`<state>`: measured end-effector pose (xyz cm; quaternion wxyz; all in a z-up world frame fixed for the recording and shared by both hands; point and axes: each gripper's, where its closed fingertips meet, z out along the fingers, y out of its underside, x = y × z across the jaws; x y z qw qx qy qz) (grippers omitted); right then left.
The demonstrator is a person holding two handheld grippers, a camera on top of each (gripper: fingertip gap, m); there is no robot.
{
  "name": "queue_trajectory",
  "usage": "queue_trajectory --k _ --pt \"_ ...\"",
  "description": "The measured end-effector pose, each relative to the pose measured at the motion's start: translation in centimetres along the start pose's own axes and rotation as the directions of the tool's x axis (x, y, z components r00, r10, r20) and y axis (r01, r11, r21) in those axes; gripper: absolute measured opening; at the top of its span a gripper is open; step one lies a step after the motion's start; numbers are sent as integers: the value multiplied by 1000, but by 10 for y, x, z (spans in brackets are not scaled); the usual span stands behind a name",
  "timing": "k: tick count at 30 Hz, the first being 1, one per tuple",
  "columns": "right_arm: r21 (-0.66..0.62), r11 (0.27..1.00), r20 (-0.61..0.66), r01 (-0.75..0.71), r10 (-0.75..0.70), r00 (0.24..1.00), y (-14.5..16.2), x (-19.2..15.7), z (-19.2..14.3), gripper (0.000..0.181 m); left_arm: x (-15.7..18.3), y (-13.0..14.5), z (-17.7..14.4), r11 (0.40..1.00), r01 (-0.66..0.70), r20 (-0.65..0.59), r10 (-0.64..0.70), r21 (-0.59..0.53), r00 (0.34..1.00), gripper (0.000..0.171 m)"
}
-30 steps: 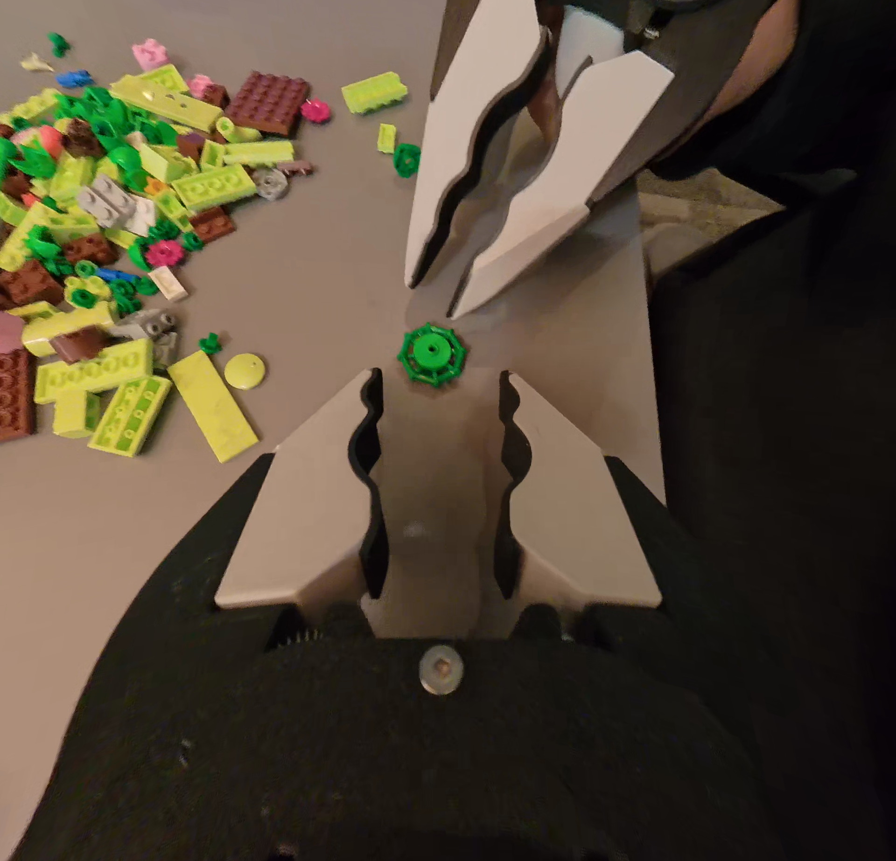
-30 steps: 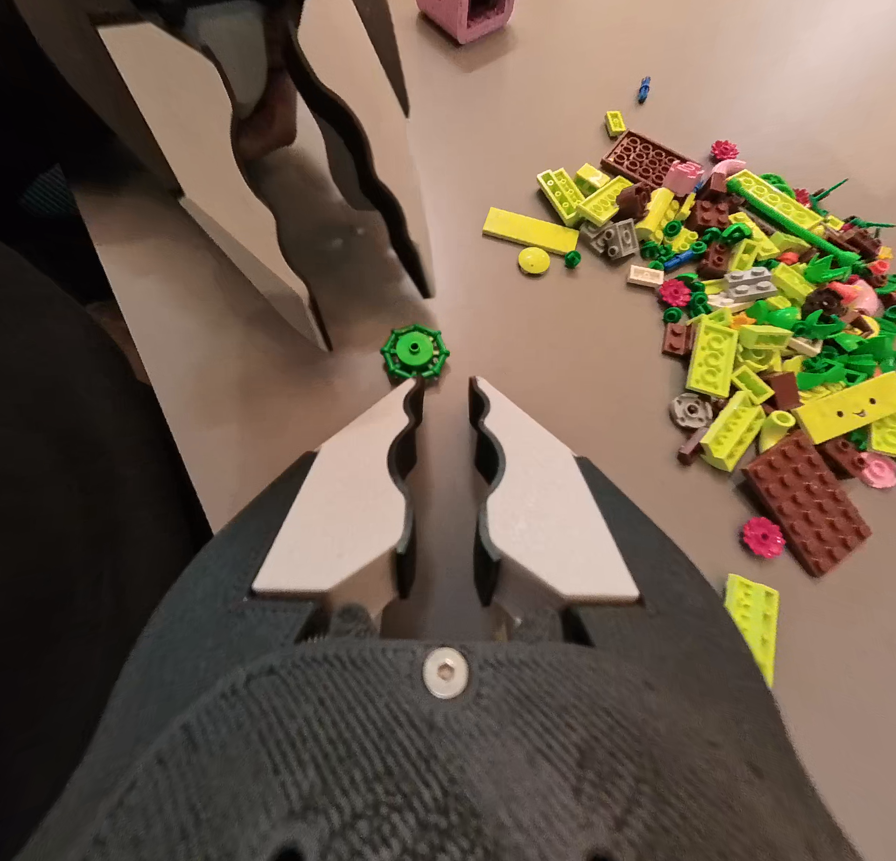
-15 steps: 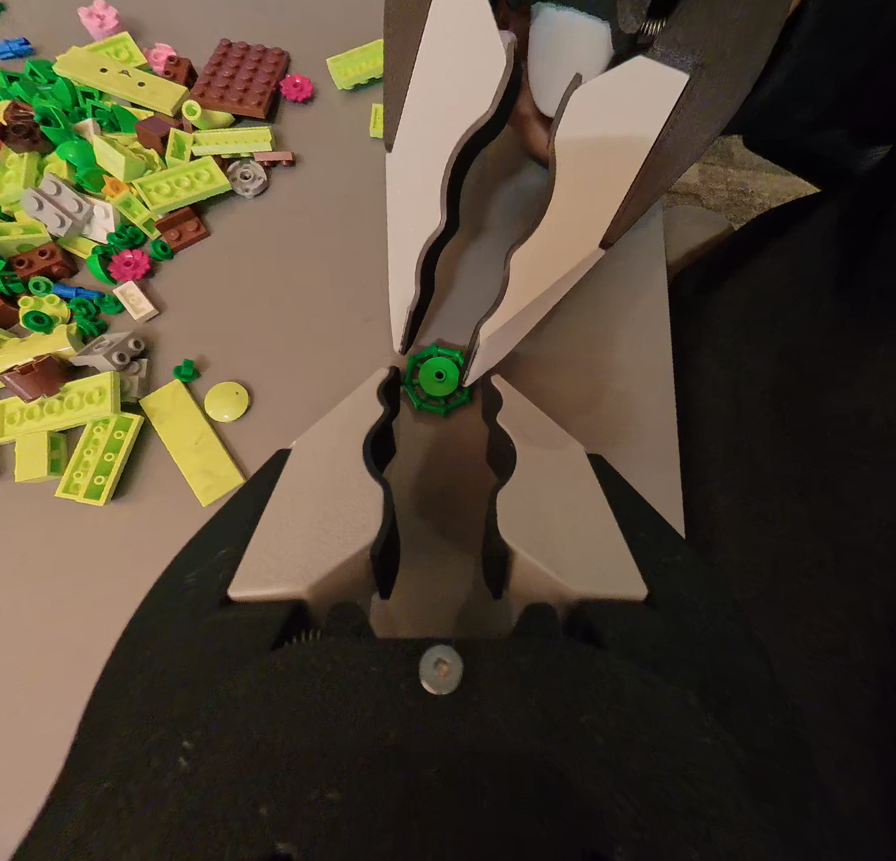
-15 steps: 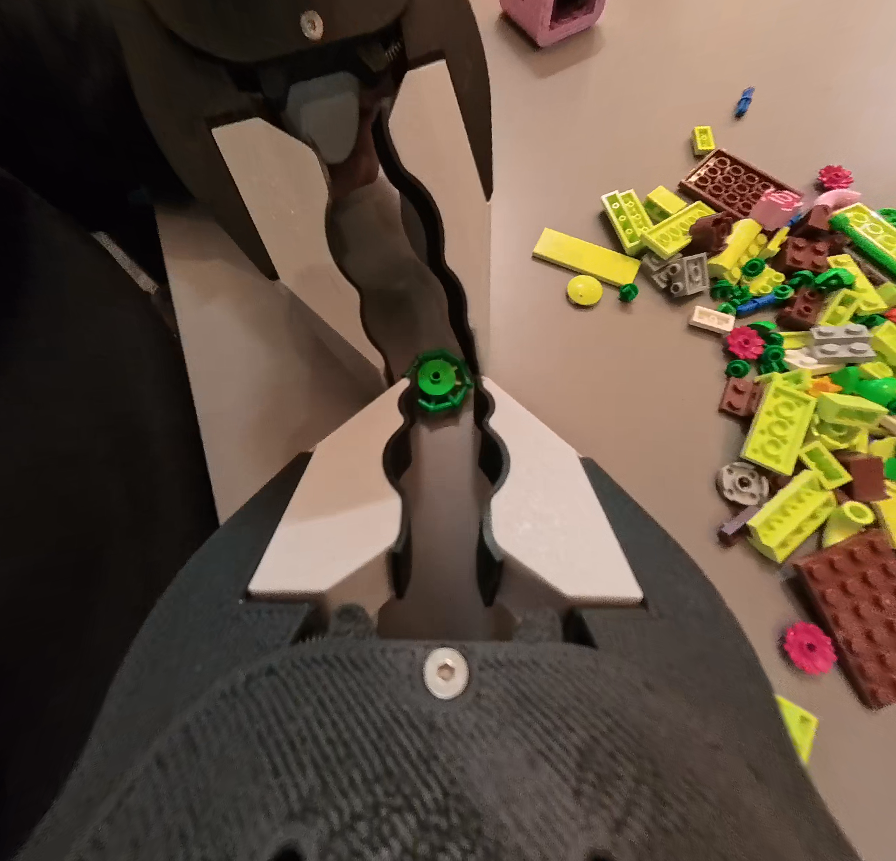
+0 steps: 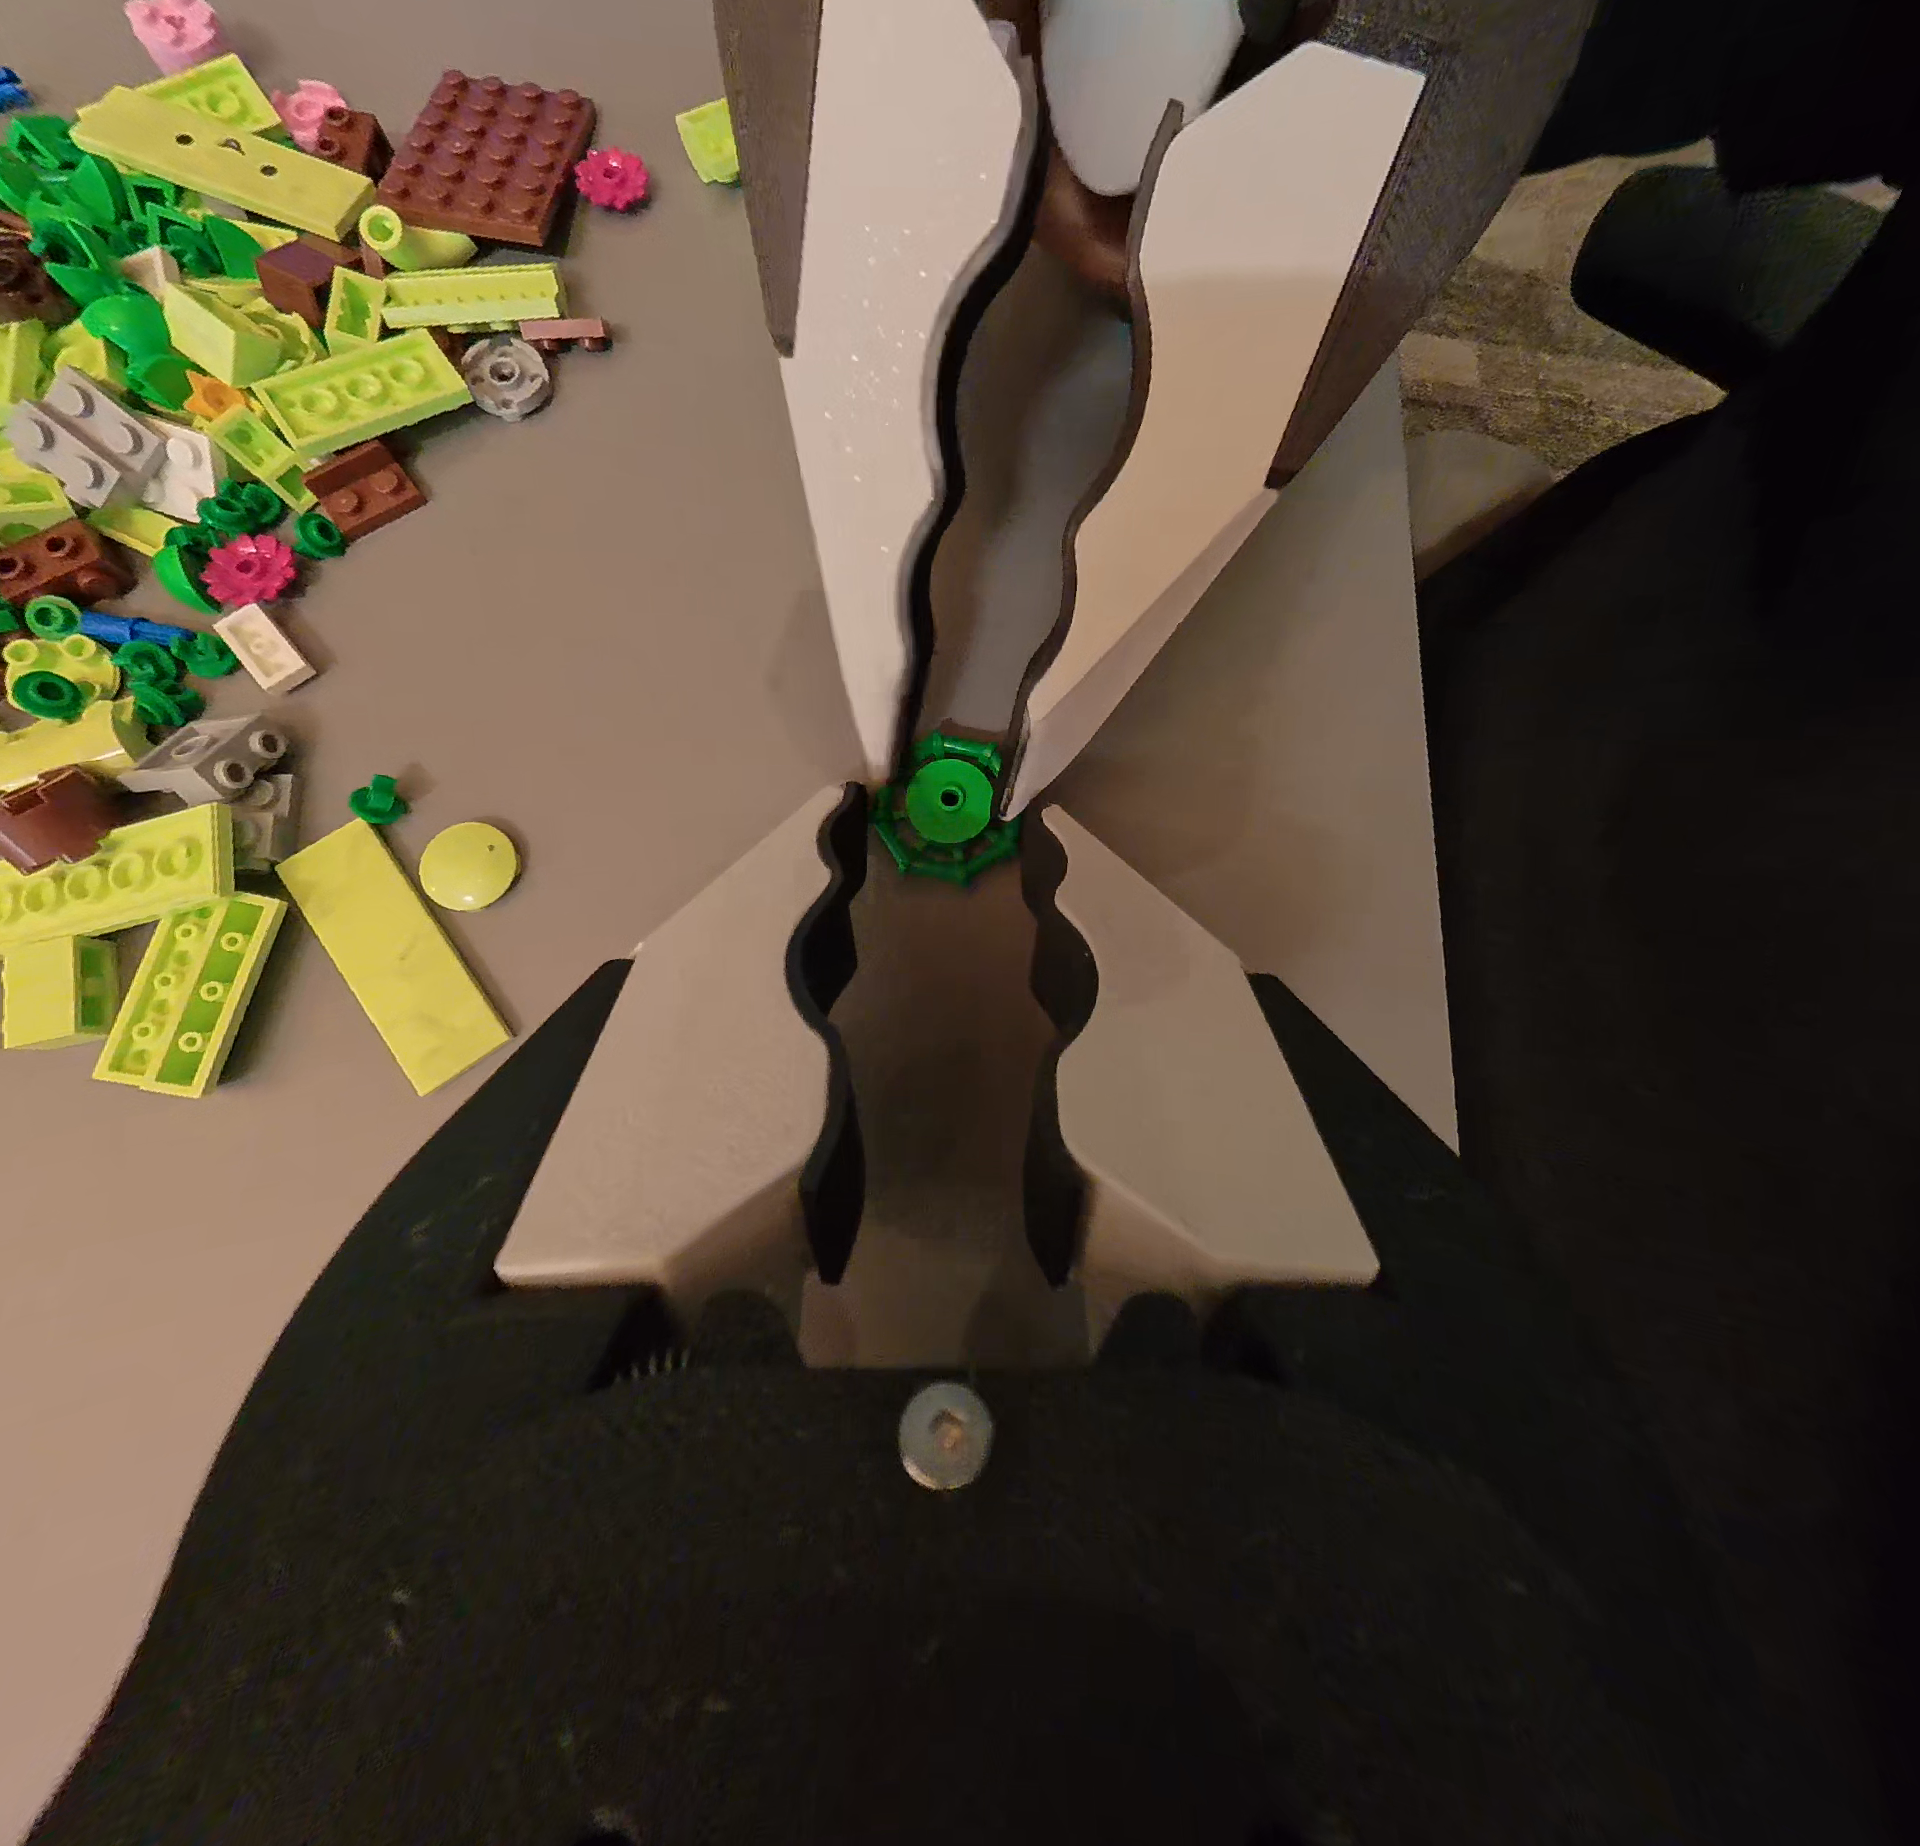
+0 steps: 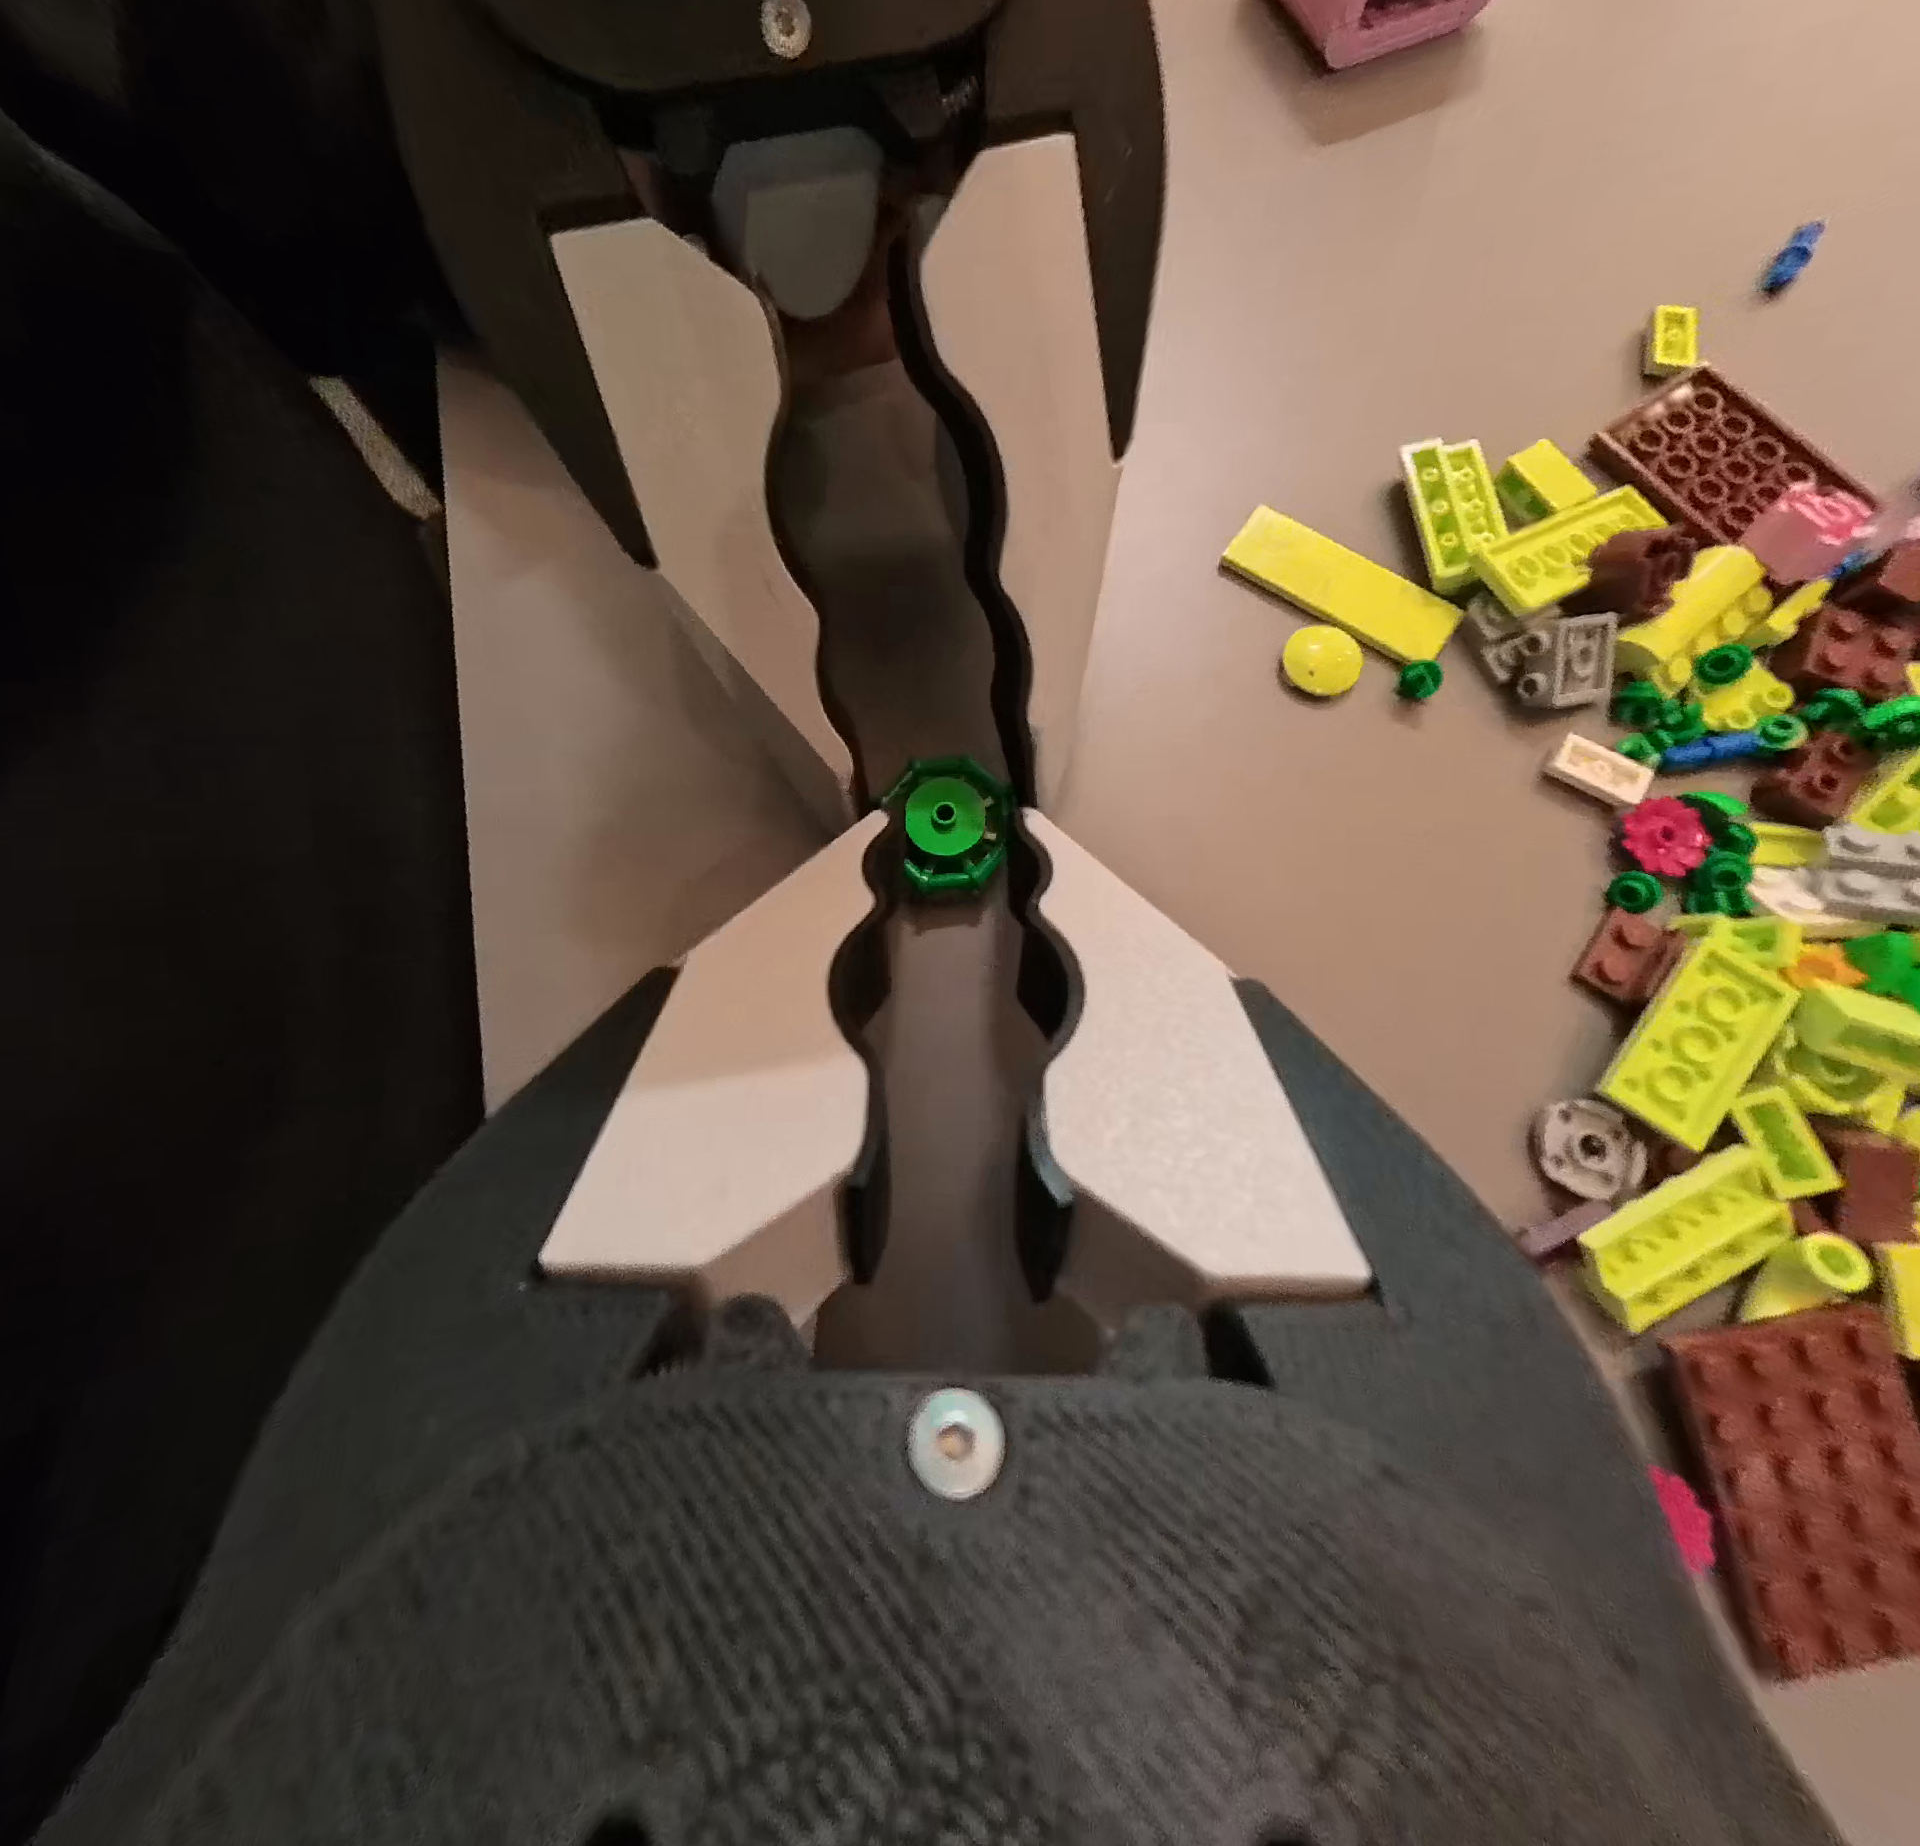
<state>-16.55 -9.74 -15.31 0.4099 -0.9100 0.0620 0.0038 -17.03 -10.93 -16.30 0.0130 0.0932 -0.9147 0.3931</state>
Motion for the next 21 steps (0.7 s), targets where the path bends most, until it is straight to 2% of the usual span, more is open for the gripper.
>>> queue_trajectory --k 3,14,17,21 --pt "-41 998 21 49 -48 999 0 -2 1 12 0 0 0 1000 0 -2 0 0 1000 27" --pt "-271 963 32 -3 12 999 3 -2 2 12 1 0 0 1000 -3 -3 3 0 1000 27" --pt "-264 964 48 2 11 999 3 -3 2 12 1 0 0 1000 -8 2 8 1 1000 26" --pt "-186 982 25 -43 49 999 2 -2 2 11 1 0 0 1000 -8 2 8 1 1000 26"
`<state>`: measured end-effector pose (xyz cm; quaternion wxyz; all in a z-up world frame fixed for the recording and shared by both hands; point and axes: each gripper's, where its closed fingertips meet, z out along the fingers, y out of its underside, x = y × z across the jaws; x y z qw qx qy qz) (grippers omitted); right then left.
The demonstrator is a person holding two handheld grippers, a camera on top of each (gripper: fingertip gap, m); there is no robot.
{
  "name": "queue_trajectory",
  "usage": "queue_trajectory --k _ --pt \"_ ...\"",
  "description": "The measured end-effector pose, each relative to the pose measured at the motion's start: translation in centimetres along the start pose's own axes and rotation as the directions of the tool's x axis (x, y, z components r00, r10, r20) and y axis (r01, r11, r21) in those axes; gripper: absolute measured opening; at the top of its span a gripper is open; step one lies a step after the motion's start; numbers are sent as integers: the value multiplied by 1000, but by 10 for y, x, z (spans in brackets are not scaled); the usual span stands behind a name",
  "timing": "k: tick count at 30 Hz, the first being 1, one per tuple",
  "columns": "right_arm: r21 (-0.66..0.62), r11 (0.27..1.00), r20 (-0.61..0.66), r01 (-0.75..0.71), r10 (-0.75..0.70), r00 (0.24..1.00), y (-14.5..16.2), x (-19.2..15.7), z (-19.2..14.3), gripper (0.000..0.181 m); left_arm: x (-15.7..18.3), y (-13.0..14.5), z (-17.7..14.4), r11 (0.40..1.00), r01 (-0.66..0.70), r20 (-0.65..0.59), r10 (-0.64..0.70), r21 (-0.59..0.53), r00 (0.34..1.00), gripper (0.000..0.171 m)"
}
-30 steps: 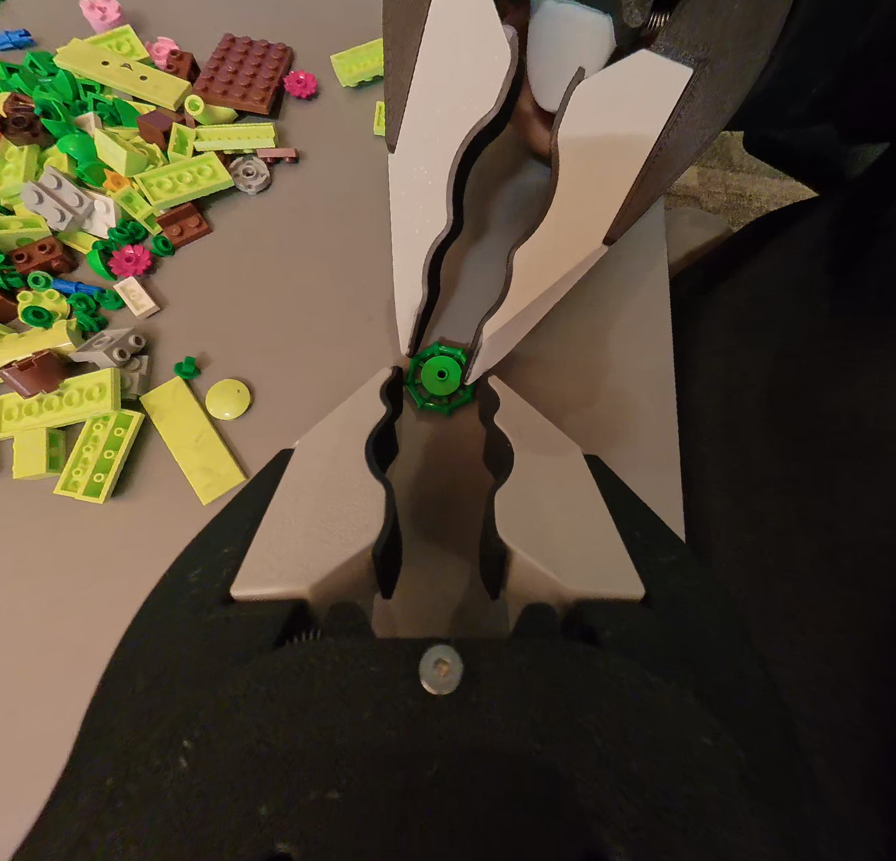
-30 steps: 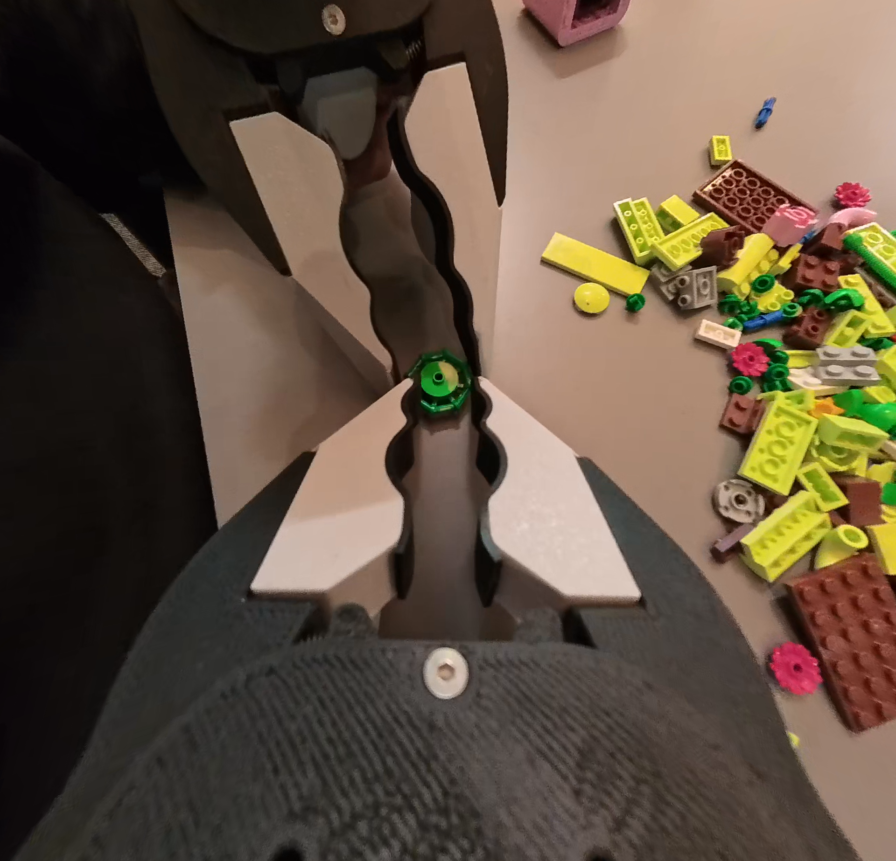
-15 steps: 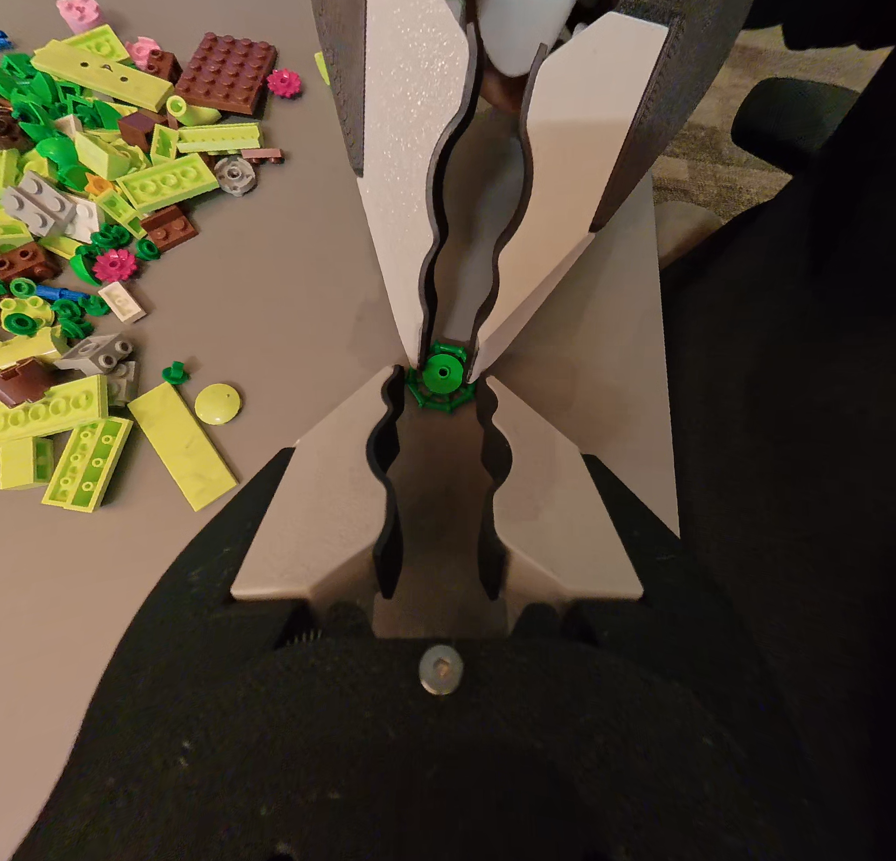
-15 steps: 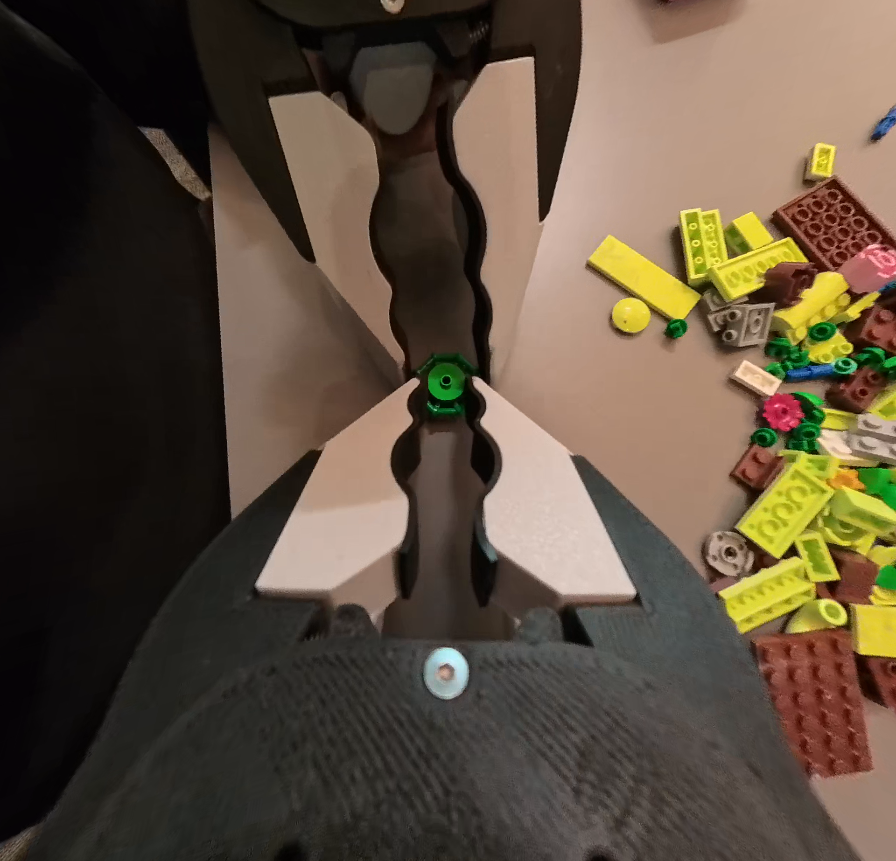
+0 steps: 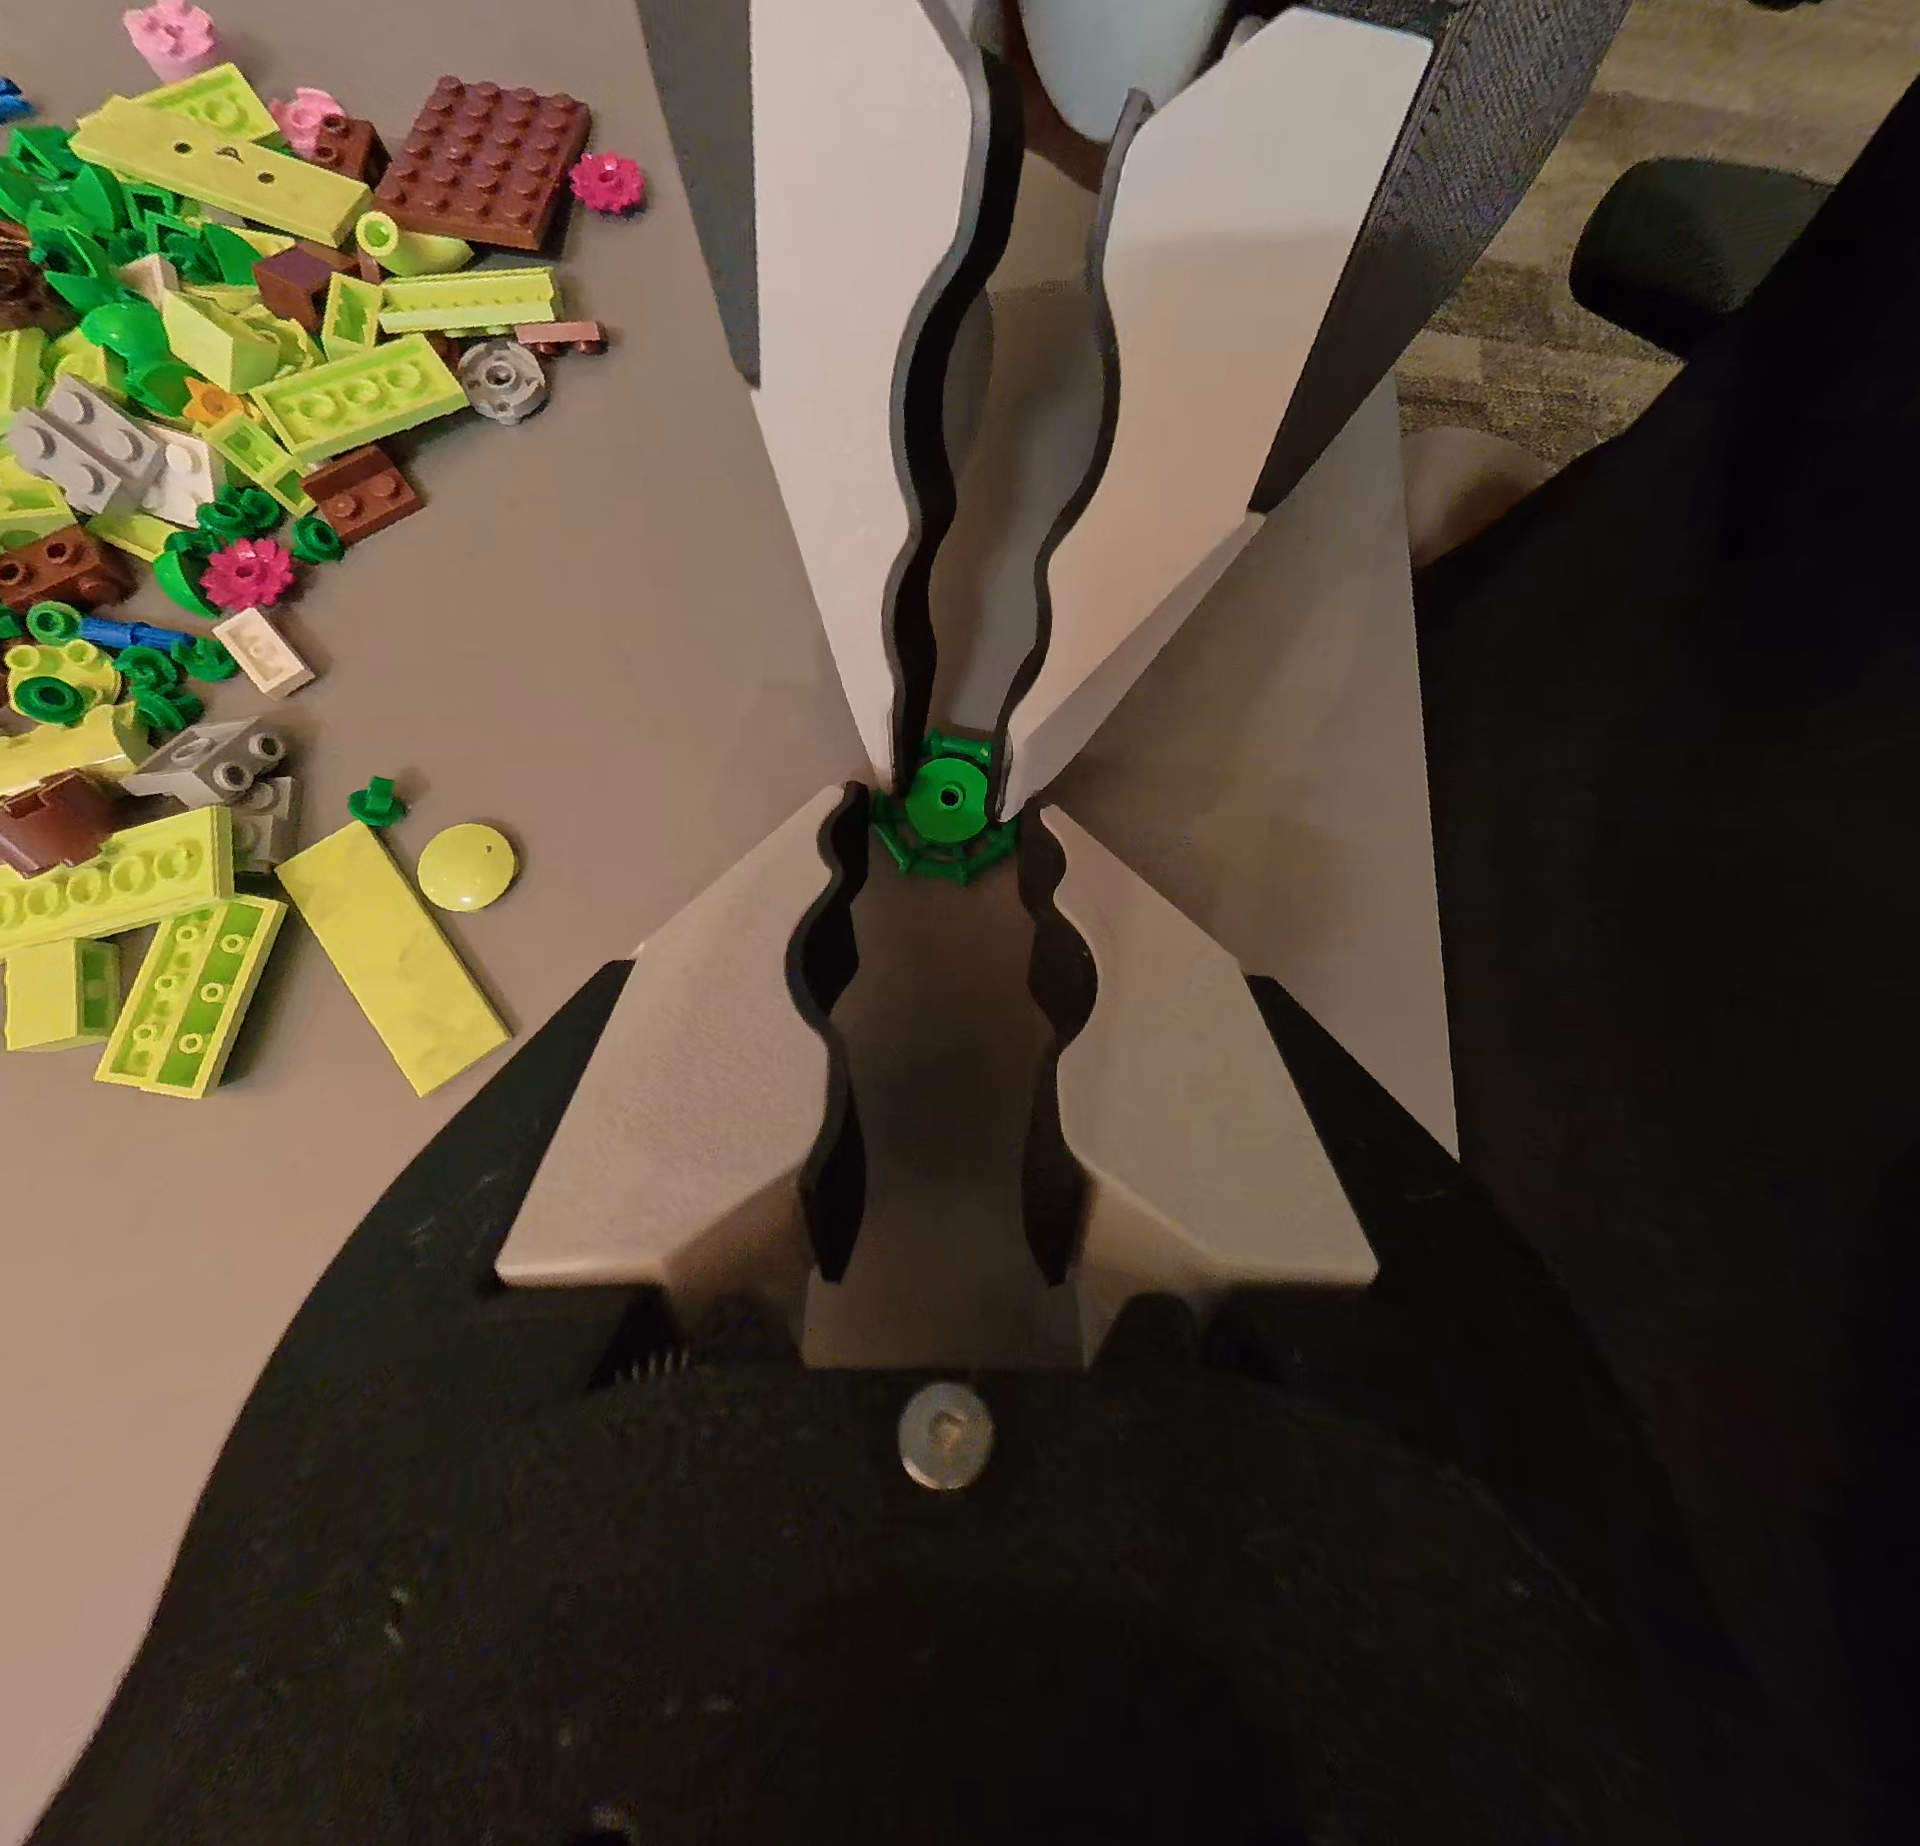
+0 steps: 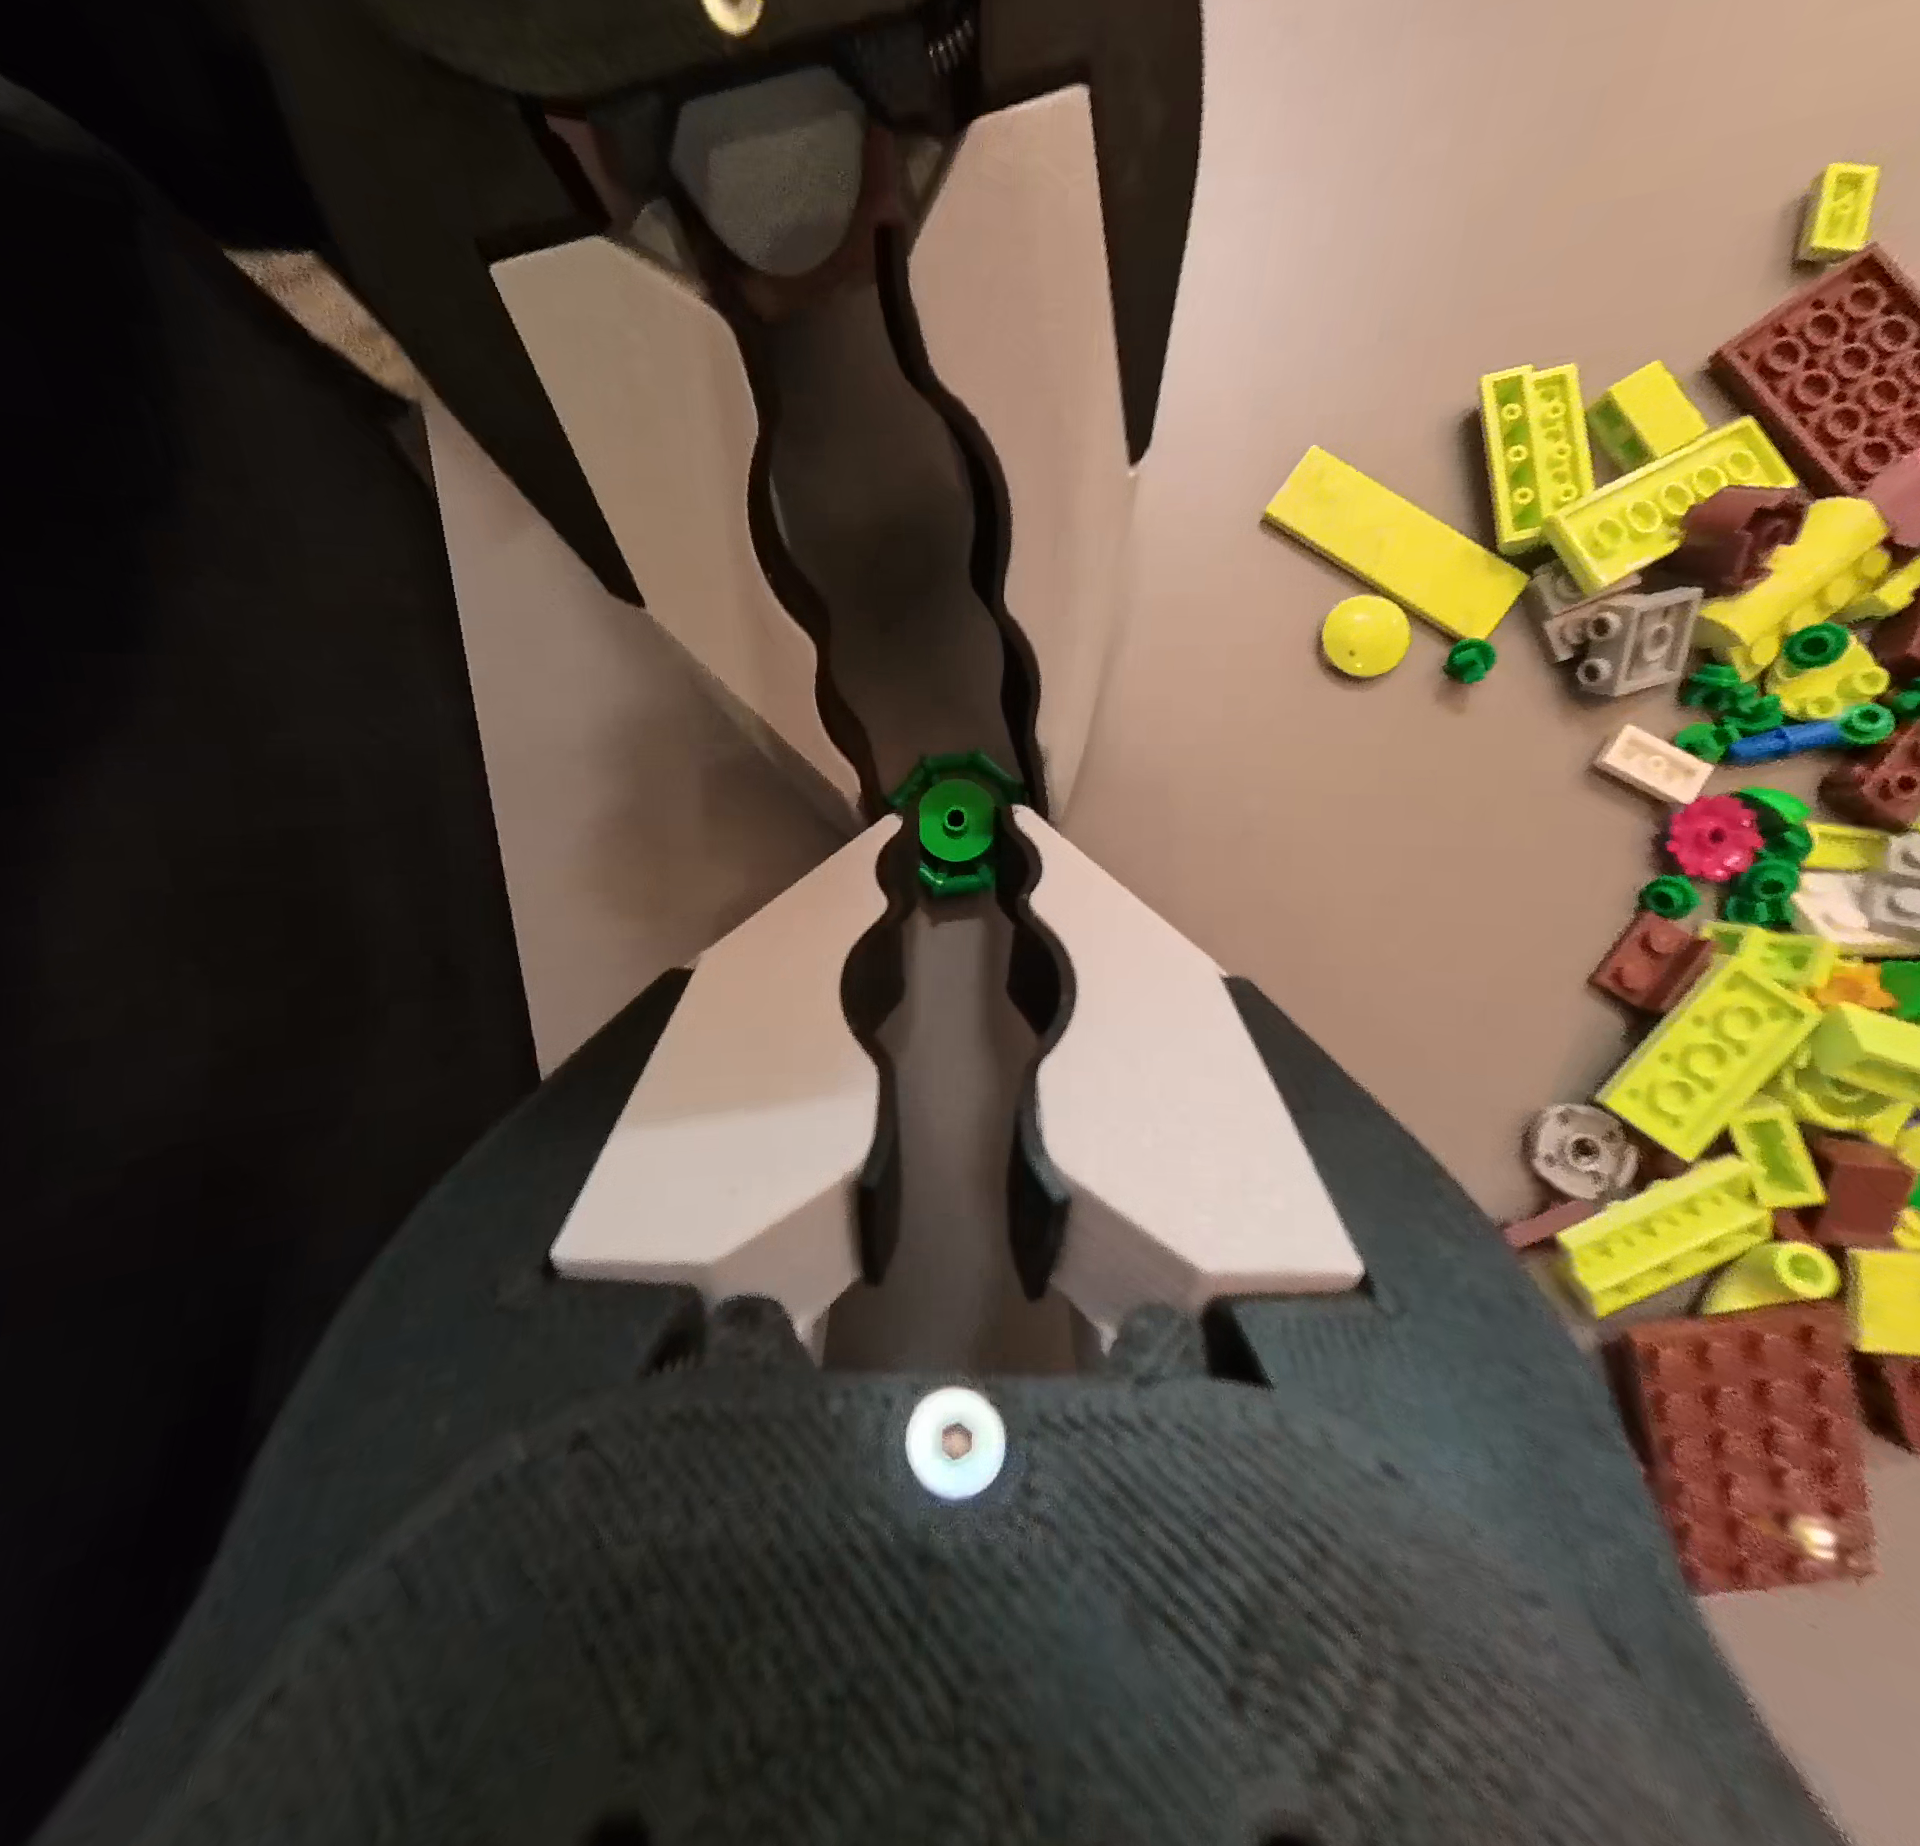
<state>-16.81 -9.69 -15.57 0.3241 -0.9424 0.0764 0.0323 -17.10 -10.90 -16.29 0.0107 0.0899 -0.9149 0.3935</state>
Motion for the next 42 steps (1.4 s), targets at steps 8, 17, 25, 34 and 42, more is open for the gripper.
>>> queue_trajectory --k 8,17,25,34,42 --pt "201 972 -29 -122 130 991 -1 2 -2 10 -1 0 0 1000 2 9 -2 -2 1000 27" --pt "301 946 -73 -124 153 986 -7 8 -22 4 -1 1 1 1000 -3 6 3 -5 1000 27" --pt "275 960 -108 -55 88 990 -4 2 -12 23 -1 0 1 1000 -6 10 6 -5 1000 28" --pt "267 963 -100 -33 61 993 -3 13 -21 21 2 1 1 999 -33 9 33 -7 999 35" --pt "336 937 -425 -91 238 873 36 63 -99 17 3 0 0 1000 -22 -10 22 -4 1000 46"
